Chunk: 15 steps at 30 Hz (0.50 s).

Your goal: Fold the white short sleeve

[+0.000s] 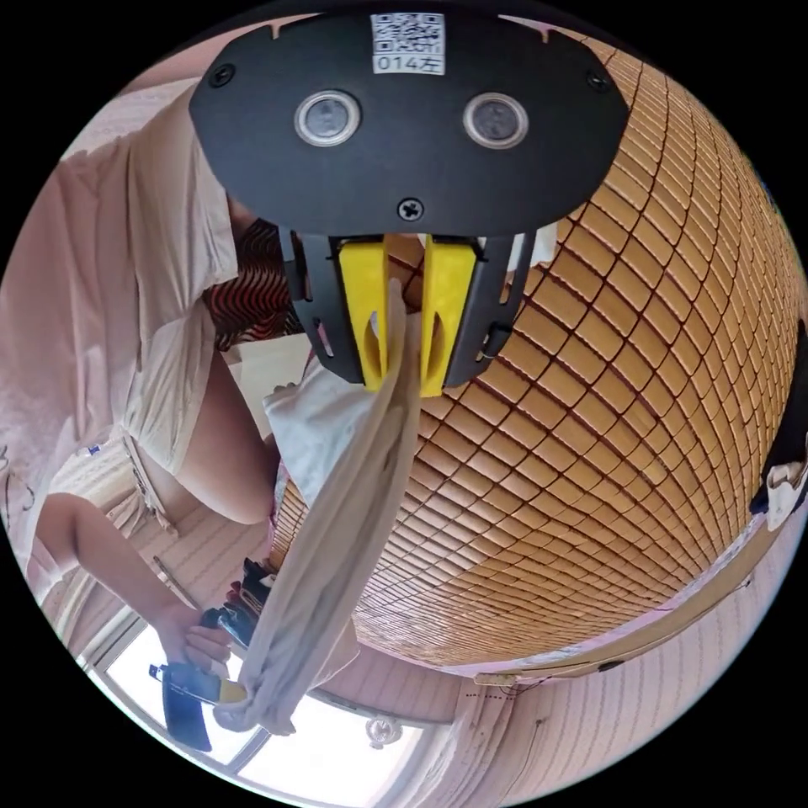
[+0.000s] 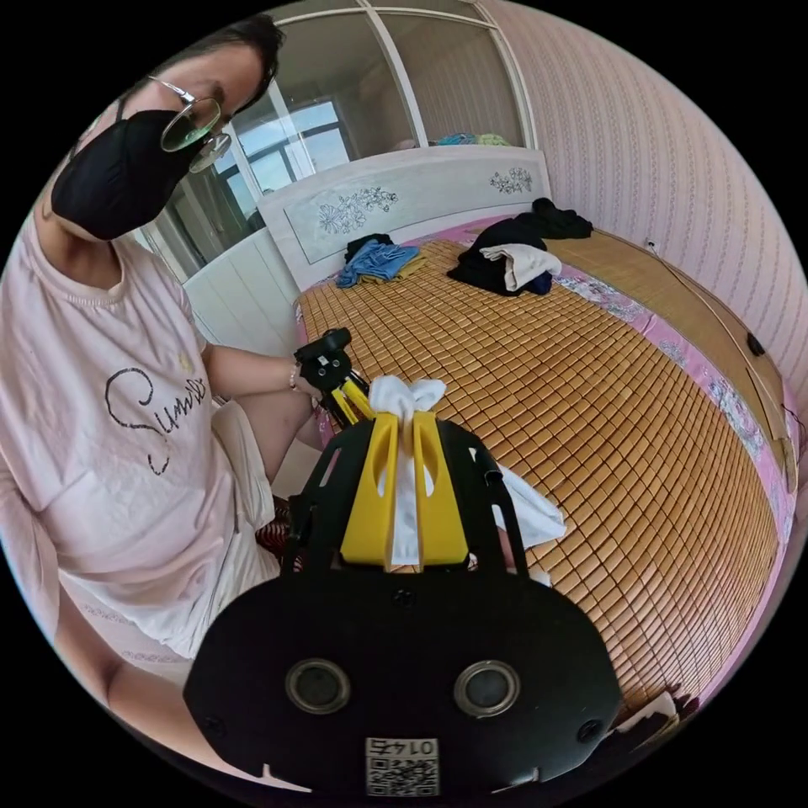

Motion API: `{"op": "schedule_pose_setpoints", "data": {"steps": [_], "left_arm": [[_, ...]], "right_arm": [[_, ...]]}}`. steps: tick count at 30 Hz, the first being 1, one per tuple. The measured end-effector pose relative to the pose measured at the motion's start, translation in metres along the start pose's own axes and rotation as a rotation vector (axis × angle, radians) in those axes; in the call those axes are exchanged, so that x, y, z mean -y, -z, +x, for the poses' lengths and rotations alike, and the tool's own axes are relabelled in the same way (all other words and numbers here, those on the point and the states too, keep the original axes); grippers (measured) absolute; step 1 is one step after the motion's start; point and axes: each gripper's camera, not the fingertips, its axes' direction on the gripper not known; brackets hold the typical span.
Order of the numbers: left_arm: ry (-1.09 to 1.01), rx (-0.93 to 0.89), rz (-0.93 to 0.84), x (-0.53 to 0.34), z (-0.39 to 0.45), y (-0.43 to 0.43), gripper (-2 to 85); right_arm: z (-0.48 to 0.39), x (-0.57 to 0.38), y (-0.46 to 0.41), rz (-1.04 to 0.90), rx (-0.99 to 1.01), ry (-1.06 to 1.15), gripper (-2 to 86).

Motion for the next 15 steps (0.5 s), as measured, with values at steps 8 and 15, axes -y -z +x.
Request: {"op": "schedule_pose_setpoints", "data": {"steps": [8,15], "left_arm": [[-0.18,-0.011,0.156,0.046,0.099,0.096,-0.9],[-0.555,-0.011,0.184,0.159,0.206,0.127,-1.0]], "right_arm": [[-0.06,-0.142,0.129,0.358,-0.15,-0.311,1.6],[-0.144,-0.251,0.26,0.636,-0.437,-0.441,1.5]]}}
